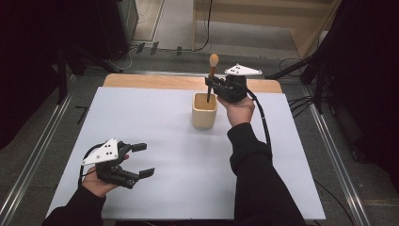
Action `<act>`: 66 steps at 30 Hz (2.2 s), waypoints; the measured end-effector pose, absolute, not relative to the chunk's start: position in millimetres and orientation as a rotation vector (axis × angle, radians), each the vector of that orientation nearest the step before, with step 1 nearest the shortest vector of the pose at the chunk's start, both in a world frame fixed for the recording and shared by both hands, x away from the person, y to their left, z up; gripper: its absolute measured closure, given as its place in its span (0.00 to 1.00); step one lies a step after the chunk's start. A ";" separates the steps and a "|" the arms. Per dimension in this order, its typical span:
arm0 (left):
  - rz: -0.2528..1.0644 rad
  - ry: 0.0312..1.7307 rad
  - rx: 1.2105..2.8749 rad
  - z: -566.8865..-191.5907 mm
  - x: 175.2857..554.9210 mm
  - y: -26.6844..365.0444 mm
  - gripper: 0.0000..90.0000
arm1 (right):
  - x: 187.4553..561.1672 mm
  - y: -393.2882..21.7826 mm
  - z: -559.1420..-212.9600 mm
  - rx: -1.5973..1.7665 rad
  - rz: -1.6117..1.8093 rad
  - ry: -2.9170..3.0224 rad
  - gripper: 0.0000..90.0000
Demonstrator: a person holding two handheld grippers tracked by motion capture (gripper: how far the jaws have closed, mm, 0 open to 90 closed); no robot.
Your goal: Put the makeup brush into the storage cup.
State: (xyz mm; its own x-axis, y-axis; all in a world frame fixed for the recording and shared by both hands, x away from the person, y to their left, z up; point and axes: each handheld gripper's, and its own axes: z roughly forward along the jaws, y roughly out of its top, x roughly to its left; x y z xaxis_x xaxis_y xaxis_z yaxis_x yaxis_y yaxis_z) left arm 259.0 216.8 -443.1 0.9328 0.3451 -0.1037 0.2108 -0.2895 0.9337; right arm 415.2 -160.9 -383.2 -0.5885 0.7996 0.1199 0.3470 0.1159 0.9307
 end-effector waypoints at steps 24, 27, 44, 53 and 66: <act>0.126 0.409 1.887 -444.2 259.5 216.1 0.16 | 413.7 -149.0 -407.2 1.129 1.452 2.018 0.87; 0.128 0.407 1.884 -444.0 259.4 216.3 0.16 | 413.3 -147.6 -410.1 1.118 1.442 2.020 0.87; 0.123 0.414 1.885 -444.0 259.6 216.5 0.16 | 412.6 -149.0 -421.5 1.157 1.420 2.034 0.87; 0.124 0.412 1.881 -444.1 259.7 216.7 0.16 | 413.4 -150.1 -421.4 1.166 1.432 2.041 0.84; 0.128 0.414 1.883 -443.8 259.8 217.0 0.16 | 412.9 -156.5 -426.7 1.157 1.477 2.089 0.25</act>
